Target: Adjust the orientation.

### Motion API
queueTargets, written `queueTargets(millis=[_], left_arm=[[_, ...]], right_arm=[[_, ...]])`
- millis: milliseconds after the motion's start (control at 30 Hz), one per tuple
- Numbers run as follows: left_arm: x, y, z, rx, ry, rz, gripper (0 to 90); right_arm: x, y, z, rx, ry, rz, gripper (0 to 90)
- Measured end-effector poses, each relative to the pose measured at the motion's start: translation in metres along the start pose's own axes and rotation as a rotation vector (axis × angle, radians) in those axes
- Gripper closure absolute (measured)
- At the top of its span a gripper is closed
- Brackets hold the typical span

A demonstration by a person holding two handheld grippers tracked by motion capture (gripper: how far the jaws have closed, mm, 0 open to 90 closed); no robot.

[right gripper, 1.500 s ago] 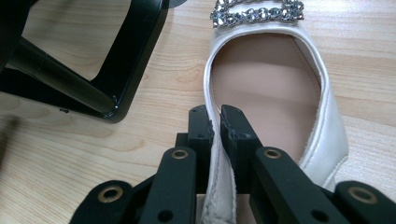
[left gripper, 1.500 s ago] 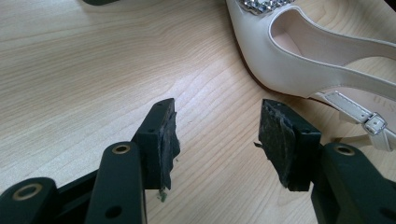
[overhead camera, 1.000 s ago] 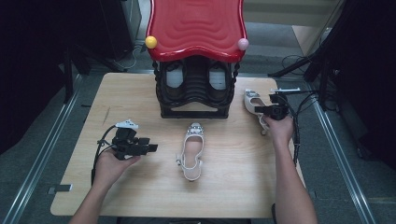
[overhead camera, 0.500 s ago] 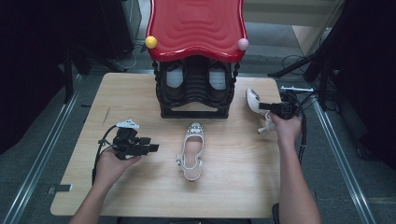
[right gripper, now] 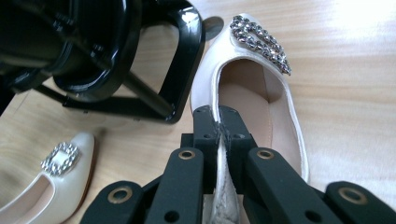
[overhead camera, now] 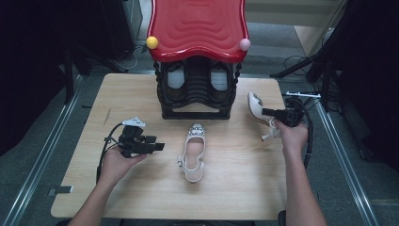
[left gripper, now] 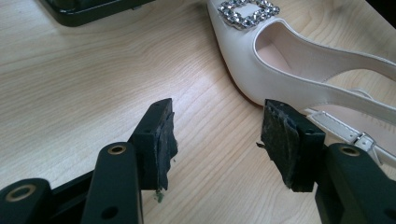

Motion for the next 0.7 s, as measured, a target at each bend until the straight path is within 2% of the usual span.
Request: queueTargets(millis=[67, 167, 367, 700], left_arm=[[0.002, -0.002, 0.001, -0.007, 0.003, 0.012, 44.6], [0.004, -0.005, 0.003, -0.011, -0.009, -0.004, 44.5], [0.010, -0.009, 0.006, -0.024, -0.021, 0.001, 44.3], [0.015, -0.013, 0.009, -0.033, -0.027, 0.014, 44.0]], right_arm=[[-0.005, 0.002, -0.003, -0.002, 0.003, -0.010, 87.8], [-0.012, 0.004, -0.009, 0.005, 0.003, -0.014, 87.8], [-0.023, 0.009, -0.023, 0.026, 0.011, -0.015, 87.8], [-0.040, 0.014, -0.053, 0.059, 0.044, -0.032, 87.8]])
Point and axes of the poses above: each handheld gripper's, and its own axes: y roughly backward along the jaws, x roughly out of its top, z roughly to its right, the point moved 9 cm from there along -y, roughly forward along the jaws, and after that the axes turned 12 degrees about x, right-handed, at the moved point
